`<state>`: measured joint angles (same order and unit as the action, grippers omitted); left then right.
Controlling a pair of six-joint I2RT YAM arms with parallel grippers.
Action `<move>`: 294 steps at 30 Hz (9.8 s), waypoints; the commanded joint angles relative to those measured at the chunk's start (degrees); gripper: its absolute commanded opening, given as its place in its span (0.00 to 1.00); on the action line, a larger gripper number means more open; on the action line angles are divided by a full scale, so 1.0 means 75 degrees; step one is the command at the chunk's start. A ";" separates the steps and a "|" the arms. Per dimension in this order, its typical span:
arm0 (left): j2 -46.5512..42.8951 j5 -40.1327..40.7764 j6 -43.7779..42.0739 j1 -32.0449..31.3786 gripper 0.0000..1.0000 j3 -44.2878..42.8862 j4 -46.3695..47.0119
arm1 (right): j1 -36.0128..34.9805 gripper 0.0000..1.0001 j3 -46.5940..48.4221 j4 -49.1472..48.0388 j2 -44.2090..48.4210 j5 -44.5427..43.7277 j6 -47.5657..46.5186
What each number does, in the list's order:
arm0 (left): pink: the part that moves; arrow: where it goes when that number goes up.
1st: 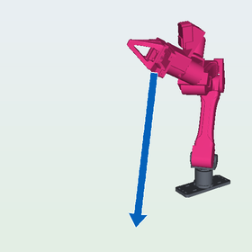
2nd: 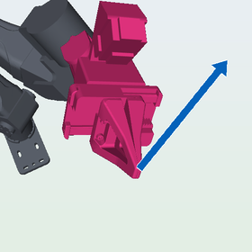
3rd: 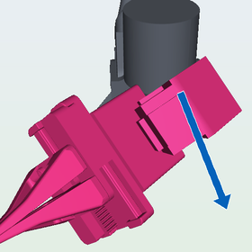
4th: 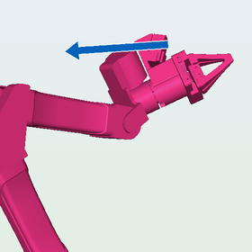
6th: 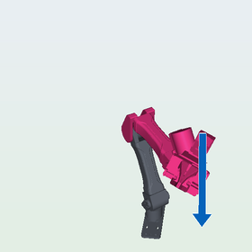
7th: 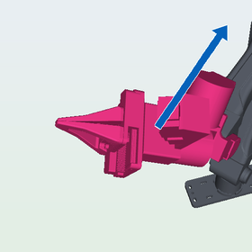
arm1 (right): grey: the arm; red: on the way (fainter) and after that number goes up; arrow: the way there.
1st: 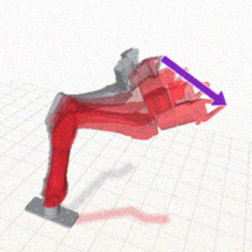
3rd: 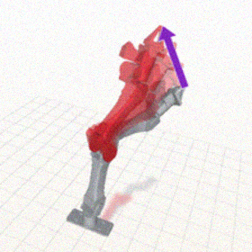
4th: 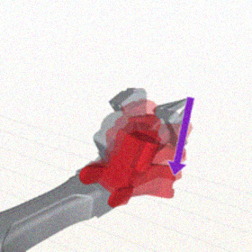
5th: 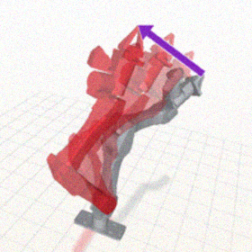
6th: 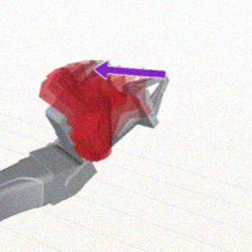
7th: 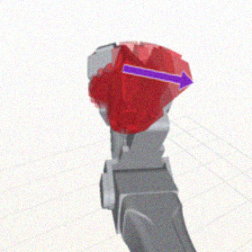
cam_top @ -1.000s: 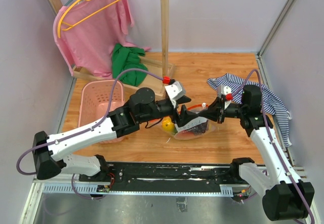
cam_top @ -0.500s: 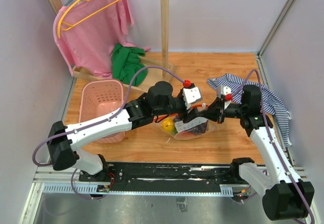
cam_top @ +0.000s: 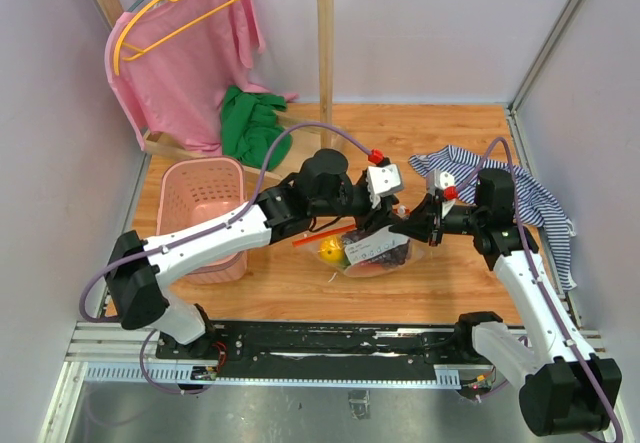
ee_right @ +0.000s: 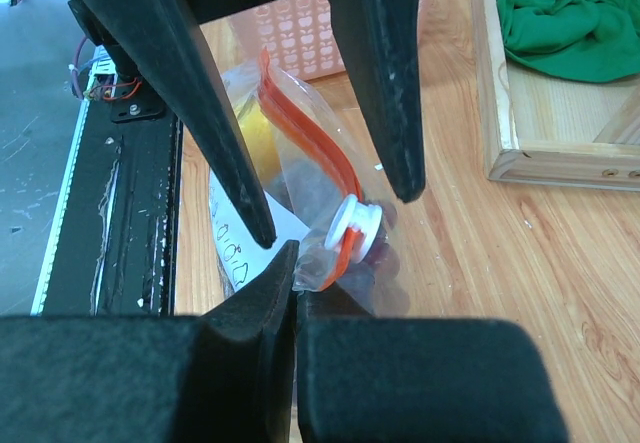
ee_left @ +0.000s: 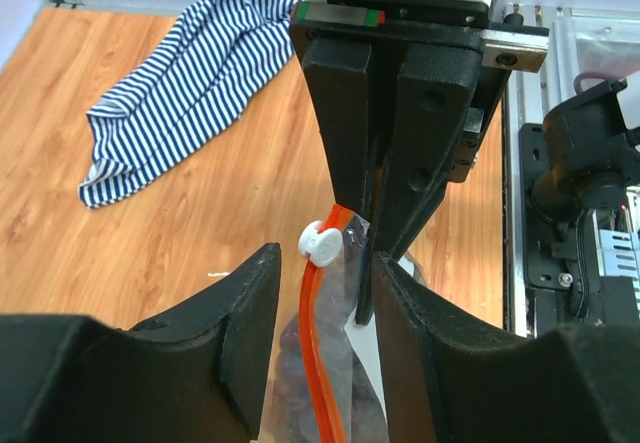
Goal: Open the zip-top bag and remove the fake food
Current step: Unzip the zipper food storage bag at the center of the board.
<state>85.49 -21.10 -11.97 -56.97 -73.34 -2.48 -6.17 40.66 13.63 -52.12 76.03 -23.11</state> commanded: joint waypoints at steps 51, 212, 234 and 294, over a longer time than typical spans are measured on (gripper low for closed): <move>0.0012 -0.1335 0.1565 0.0524 0.00 -0.0079 -0.0508 | -0.0079 0.01 0.0266 -0.0040 0.0199 -0.0633 -0.0174; -0.0627 -0.0551 0.0752 0.0518 0.00 0.0220 -0.2636 | 0.0039 0.01 0.0855 0.0507 0.0411 -0.0910 -0.0823; -0.0204 -0.0956 0.0592 0.0518 0.00 -0.0281 -0.2693 | -0.0568 0.53 0.0419 0.0534 -0.0069 -0.0159 -0.1558; -0.0642 0.2183 -0.0422 0.0553 0.00 -0.0124 -0.3499 | 0.0832 0.01 0.1117 0.1058 0.0738 -0.1974 -0.0781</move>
<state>83.18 -7.79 -13.47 -53.32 -75.29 -26.79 -1.56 46.48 22.35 -47.77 61.45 -29.89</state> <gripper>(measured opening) 0.139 0.022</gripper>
